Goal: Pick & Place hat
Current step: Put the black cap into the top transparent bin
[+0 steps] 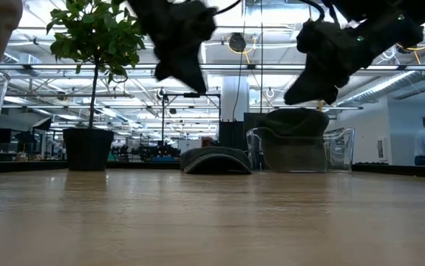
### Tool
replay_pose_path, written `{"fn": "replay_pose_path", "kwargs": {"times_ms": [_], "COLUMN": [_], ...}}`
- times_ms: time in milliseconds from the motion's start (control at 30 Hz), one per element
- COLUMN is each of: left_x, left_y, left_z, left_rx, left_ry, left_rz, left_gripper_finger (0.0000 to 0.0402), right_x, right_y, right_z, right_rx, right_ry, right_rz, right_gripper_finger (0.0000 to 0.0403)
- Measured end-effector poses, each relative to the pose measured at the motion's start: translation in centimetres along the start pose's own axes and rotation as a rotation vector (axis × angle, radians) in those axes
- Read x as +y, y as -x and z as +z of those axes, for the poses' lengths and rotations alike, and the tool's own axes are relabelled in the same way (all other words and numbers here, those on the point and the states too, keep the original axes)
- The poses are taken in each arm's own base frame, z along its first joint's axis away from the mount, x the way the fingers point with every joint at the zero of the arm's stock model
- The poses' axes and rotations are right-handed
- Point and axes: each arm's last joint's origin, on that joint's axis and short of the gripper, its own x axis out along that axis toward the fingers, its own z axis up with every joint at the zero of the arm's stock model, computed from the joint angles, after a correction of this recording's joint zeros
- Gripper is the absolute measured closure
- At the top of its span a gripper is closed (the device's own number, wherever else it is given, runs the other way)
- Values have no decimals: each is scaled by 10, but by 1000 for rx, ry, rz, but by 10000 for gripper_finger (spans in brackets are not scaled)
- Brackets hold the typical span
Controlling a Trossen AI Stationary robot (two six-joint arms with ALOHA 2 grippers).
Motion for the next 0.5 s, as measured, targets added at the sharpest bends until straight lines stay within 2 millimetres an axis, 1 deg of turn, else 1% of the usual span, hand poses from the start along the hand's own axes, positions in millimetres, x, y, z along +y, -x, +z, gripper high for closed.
{"fn": "replay_pose_path", "kwargs": {"times_ms": [67, 133, 200, 267, 333, 400, 500], "left_x": [13, 27, 40, 50, 61, 69, 79], "left_y": [1, 7, 15, 22, 31, 42, 52], "left_z": [-20, -38, -57, -74, -91, -101, -118], "left_rx": [-49, -119, -192, -261, -305, -372, -406], "left_ry": [20, 42, 58, 53, 58, 70, 95], "left_rz": [-37, -86, -122, -159, -170, -177, -167], "left_gripper_finger": [397, 398, 397, 398, 398, 396, 398], "right_x": [-3, -4, -5, -6, -6, -7, -13], "right_y": [0, -1, -5, -13, -26, -42, -70], "right_z": [7, 19, 35, 54, 78, 101, 136], "right_rx": [-40, -69, -99, -124, -148, -149, -80], "right_ry": [-11, 15, 63, 120, 165, 206, 290], "right_rz": [-3, -14, -35, -90, -144, -187, -221], "right_gripper_finger": [318, 286, 253, 220, 191, 169, 145]}}
